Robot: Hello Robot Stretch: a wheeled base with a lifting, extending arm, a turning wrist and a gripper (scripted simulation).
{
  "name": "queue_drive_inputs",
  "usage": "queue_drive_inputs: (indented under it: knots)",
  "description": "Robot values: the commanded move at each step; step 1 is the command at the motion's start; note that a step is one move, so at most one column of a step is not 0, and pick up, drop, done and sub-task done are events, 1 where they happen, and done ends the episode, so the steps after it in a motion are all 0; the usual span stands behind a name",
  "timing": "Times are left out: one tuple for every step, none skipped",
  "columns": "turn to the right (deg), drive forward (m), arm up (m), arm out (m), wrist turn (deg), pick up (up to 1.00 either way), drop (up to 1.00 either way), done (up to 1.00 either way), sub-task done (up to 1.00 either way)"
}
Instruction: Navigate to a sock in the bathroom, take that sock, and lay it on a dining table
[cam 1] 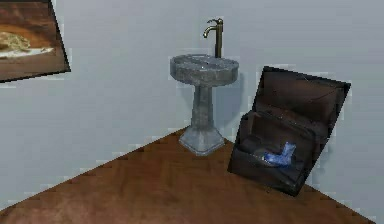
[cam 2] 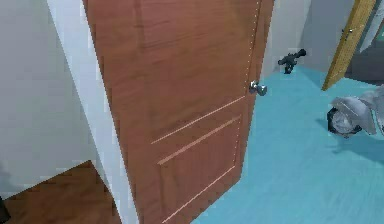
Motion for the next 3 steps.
queue_drive_inputs:
  knots:
    - [18.0, 0.00, 0.00, 0.00, 0.0, 0.00, 0.00, 0.00, 0.00]
    - [0.0, 0.65, 0.00, 0.00, 0.0, 0.00, 0.00, 0.00, 0.00]
    - [-45.0, 0.00, 0.00, 0.00, 0.0, 0.00, 0.00, 0.00, 0.00]
